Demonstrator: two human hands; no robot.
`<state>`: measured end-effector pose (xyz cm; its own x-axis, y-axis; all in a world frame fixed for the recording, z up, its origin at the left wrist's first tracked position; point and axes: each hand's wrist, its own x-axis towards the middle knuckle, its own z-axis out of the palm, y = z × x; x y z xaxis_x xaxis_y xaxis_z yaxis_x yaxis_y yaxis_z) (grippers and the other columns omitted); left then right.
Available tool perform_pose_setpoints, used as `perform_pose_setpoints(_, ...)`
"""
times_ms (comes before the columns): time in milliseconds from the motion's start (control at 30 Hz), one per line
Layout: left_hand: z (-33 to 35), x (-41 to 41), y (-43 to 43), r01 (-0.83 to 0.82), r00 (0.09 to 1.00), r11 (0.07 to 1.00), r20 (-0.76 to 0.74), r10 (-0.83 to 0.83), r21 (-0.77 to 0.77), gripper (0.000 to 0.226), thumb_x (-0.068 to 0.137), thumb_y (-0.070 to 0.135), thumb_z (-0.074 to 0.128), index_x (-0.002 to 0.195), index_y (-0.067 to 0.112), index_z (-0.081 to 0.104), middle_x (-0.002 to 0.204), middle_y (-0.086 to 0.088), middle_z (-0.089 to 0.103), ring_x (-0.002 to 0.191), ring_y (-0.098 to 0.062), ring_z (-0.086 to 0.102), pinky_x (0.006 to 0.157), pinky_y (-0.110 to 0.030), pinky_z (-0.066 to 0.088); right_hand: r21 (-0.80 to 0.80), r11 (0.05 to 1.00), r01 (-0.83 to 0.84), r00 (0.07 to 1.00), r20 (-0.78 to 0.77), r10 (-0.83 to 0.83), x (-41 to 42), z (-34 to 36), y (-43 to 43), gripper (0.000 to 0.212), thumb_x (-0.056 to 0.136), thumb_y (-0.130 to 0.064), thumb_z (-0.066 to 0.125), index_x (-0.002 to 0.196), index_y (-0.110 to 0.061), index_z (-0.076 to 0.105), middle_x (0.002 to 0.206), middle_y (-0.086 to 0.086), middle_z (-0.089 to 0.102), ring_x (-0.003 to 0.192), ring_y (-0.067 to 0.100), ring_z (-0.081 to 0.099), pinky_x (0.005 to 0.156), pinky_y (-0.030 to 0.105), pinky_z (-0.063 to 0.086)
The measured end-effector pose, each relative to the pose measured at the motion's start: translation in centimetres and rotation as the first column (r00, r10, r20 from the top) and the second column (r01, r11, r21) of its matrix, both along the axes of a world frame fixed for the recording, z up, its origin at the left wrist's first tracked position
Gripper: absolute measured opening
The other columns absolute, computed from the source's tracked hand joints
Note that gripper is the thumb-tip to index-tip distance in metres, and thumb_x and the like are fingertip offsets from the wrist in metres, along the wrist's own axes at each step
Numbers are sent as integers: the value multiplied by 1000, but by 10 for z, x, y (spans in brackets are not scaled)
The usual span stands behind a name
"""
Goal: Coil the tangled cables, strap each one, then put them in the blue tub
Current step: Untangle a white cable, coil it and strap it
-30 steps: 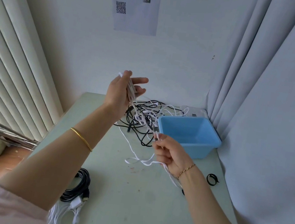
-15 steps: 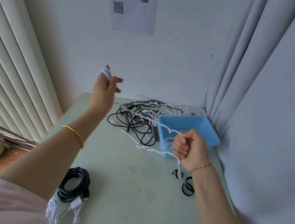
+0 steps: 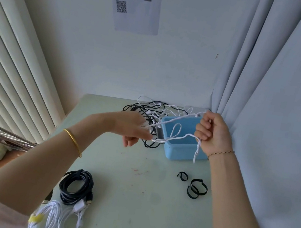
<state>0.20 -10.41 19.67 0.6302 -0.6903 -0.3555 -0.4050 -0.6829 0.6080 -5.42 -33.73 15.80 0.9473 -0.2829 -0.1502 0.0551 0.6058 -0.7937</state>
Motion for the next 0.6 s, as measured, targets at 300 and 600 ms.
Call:
perform_pose_setpoints(300,20,6,3,-16,780,880,-556,-286,-474,50,90,26,30,103,-4,68,44,1,45,42,-16,37,41,-21,35,-450,842,-298,932,-326,155,-2,-43,15,30,92,-16,54,63,-9,53,46,-3,34,42,11,25,39,18,28)
perform_pose_setpoints(600,25,9,1,18,760,908,-585,-284,-418,63,85,28,28,111,-28,42,43,-2,39,38,-18,41,44,-22,36,-588,709,-389,897,-68,436,-11,-9,58,20,97,-19,46,90,-18,65,85,-8,68,90,7,65,103,36,44)
